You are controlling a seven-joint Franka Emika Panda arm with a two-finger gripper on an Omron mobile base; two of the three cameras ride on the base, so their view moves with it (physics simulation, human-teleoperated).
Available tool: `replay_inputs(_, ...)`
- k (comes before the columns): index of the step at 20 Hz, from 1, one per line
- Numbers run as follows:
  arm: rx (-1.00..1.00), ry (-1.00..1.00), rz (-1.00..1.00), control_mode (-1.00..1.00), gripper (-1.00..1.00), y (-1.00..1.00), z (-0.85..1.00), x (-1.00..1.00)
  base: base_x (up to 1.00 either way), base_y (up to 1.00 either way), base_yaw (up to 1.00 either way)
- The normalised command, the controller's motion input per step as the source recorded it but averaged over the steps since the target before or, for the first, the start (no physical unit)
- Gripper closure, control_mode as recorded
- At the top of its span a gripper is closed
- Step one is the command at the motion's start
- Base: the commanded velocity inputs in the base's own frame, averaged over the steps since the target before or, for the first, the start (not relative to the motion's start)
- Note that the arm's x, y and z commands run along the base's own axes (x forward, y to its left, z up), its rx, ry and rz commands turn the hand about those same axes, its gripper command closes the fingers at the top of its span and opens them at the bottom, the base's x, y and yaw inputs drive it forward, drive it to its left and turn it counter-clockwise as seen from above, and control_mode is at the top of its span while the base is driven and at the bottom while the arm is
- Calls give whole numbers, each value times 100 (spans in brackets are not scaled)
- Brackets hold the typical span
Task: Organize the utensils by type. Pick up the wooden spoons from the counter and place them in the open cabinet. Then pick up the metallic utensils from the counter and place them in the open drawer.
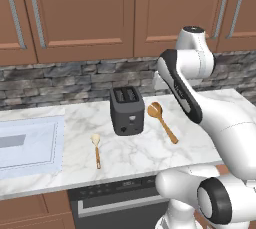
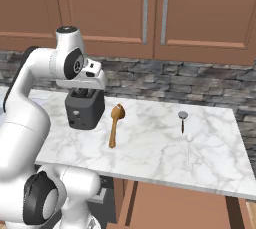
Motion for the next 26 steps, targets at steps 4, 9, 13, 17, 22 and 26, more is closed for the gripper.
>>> replay_inputs(4, 0, 5, 0, -100, -100, -17, -8, 0, 0, 0, 0)
replay_inputs(9, 0, 3, 0, -100, -100, -46, -9, 0, 0, 0, 0)
replay_inputs(13, 0, 10, 0, -100, -100, -57, -8, -2, 0, 0, 0)
replay_inputs(17, -2, 19, -2, -100, -100, -66, -20, 0, 0, 0, 0)
replay_inputs(22, -8, 27, -10, -100, -100, -66, -31, 0, 0, 0, 0)
replay_inputs(26, -9, 18, -5, -100, -100, -59, -36, 0, 0, 0, 0)
